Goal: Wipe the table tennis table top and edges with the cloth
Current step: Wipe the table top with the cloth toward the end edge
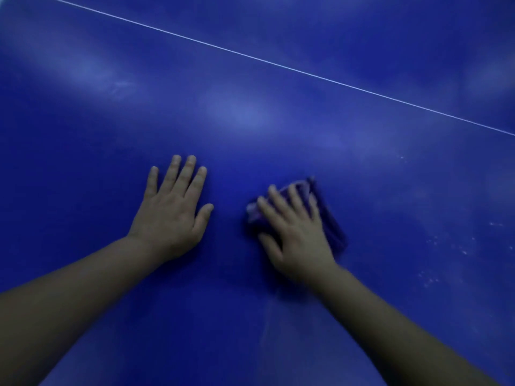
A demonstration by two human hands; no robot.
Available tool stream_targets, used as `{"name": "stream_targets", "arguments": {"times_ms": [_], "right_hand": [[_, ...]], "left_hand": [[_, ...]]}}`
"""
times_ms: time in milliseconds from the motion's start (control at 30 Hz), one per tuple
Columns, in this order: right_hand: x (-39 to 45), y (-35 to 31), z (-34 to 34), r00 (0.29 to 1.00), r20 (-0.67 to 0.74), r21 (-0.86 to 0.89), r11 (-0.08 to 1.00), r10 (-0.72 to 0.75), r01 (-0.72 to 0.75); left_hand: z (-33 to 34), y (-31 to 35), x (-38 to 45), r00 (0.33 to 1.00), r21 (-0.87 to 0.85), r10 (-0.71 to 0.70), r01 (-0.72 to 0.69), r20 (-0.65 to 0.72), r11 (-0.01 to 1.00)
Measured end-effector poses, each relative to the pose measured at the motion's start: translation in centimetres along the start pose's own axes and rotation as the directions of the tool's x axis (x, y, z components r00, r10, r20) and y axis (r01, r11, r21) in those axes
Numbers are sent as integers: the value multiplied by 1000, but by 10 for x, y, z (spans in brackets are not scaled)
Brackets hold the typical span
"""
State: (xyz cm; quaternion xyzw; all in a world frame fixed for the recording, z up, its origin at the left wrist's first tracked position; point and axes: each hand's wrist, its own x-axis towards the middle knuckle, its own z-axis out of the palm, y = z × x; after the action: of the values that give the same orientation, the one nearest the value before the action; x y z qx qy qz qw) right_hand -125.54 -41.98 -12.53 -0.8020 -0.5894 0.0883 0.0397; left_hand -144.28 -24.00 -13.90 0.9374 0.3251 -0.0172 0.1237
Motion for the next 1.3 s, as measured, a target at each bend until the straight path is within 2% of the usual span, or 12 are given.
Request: {"name": "stream_targets", "arguments": {"times_ms": [100, 167, 267, 367, 533, 667, 767, 867, 1000, 1133, 1200, 1300], "right_hand": [[-56, 19, -5, 972, 93, 23, 976, -217, 215], [-59, 52, -10, 963, 110, 10, 969, -247, 247], [-27, 78, -29, 996, 63, 113, 992, -62, 54], [-3, 43, -20, 982, 34, 203, 960, 188, -191], [-95, -49, 13, 981, 90, 118, 980, -171, 160], [-130, -4, 2, 928, 145, 91, 938, -344, 333], [-110, 18, -4, 982, 104, 127, 982, -157, 143], [-103, -16, 4, 991, 102, 230, 967, 90, -111], [-157, -68, 19, 993, 113, 138, 990, -32, 16], [-205, -52, 17, 980, 138, 49, 989, -145, 140], [-200, -42, 12, 992, 127, 57, 998, -12, 5], [-185, -82, 19, 941, 136, 104, 940, 311, -325]], "left_hand": [[4, 5, -17, 1000, 8, 17, -17, 11, 1000], [6, 8, -29, 999, 7, 29, -29, 15, 1000], [9, 13, -47, 999, 13, 31, -31, 23, 999], [14, 19, -62, 999, 13, 41, -41, 24, 999], [18, 27, -85, 997, 28, 67, -68, 26, 997], [19, 27, -108, 993, 51, 106, -108, 43, 993], [21, 27, -132, 992, 51, 116, -119, 57, 992], [24, 29, -156, 992, 67, 108, -112, 70, 991], [28, 37, -194, 992, 47, 96, -100, 85, 994], [30, 43, -231, 990, 5, 94, -95, 109, 995], [30, 43, -243, 988, 6, 93, -94, 123, 996], [31, 43, -259, 988, 8, 96, -98, 120, 995]]}}
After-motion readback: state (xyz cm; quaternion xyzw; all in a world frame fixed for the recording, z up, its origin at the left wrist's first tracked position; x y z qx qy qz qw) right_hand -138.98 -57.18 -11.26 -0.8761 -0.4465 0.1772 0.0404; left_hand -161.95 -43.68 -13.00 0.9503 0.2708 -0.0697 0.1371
